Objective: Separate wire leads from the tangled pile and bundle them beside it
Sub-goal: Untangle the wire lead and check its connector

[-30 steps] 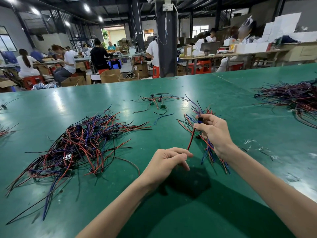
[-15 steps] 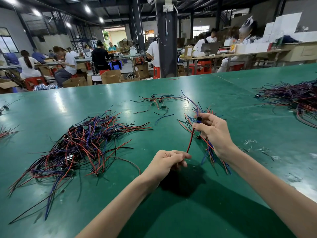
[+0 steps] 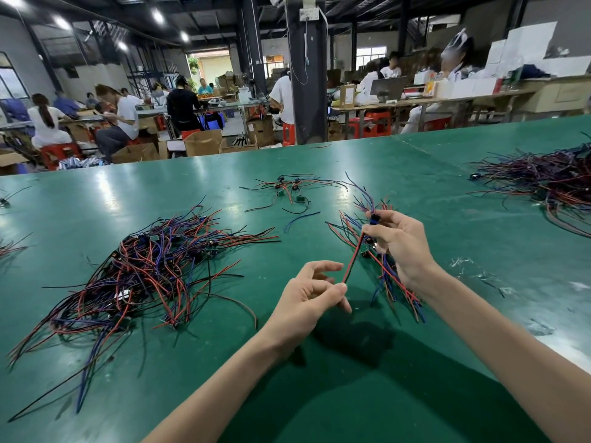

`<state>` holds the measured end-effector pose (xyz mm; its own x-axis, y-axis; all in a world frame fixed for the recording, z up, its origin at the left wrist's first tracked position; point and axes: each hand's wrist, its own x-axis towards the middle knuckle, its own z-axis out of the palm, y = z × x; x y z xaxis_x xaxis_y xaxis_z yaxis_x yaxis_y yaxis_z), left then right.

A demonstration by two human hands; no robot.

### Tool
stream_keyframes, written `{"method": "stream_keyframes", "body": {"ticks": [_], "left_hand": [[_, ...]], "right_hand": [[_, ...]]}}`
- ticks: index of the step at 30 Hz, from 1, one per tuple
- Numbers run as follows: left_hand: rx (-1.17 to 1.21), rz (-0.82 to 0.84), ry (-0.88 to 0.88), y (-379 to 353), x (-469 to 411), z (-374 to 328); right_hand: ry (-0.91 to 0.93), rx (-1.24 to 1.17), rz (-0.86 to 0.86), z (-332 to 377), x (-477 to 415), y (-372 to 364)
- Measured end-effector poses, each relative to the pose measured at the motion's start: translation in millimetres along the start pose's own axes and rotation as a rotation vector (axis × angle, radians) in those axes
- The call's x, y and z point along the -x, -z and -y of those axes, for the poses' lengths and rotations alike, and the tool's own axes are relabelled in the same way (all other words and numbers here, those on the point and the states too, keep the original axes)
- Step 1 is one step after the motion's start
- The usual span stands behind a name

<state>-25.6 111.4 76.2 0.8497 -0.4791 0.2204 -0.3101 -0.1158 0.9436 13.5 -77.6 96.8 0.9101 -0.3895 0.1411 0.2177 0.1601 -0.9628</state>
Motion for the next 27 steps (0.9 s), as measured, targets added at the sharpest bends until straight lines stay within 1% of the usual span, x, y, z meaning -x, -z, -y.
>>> {"method": "stream_keyframes", "body": {"ticks": [3,5,11,14,17,19,21,22,25,27], "left_hand": [[-0.012,0.015,-0.078,-5.6,3.6,-4.7],[-0.015,0.023,-0.087,-7.1,4.1,-5.9],[-0.046,0.025,0.002,-7.8,5.1,-2.0],[-0.041,-0.008,0.027,-11.2,5.6,-1.6],[-0.045,-0.023,0.046,-11.5,4.9,1.1],[-0.061,-0.029,0.055,-10.3,3.3,4.2],[-0.076,-0.036,0.064,-9.6,2.5,5.2],[-0.08,-0.038,0.067,-9.8,2.5,5.1],[-0.081,-0.05,0.065,-10.7,2.7,5.1],[-0.081,-0.066,0.061,-10.5,2.2,5.7]], "right_hand": [[-0.023,0.002,0.021,-4.2,2.3,-2.8],[-0.033,-0.004,0.031,-4.4,2.6,-3.2],[-0.029,0.107,0.084,-0.7,-1.5,-0.6],[-0.006,0.172,0.029,5.3,-11.8,8.5],[-0.035,0.235,-0.01,9.4,-25.9,25.1],[-0.085,0.354,-0.016,7.5,-33.0,35.8],[-0.115,0.522,-0.031,2.9,-36.5,42.8],[-0.101,0.626,-0.046,0.5,-37.2,45.0],[0.019,0.946,-0.105,-6.6,-37.5,47.3],[0.073,1.024,-0.126,-10.7,-36.8,46.9]]}}
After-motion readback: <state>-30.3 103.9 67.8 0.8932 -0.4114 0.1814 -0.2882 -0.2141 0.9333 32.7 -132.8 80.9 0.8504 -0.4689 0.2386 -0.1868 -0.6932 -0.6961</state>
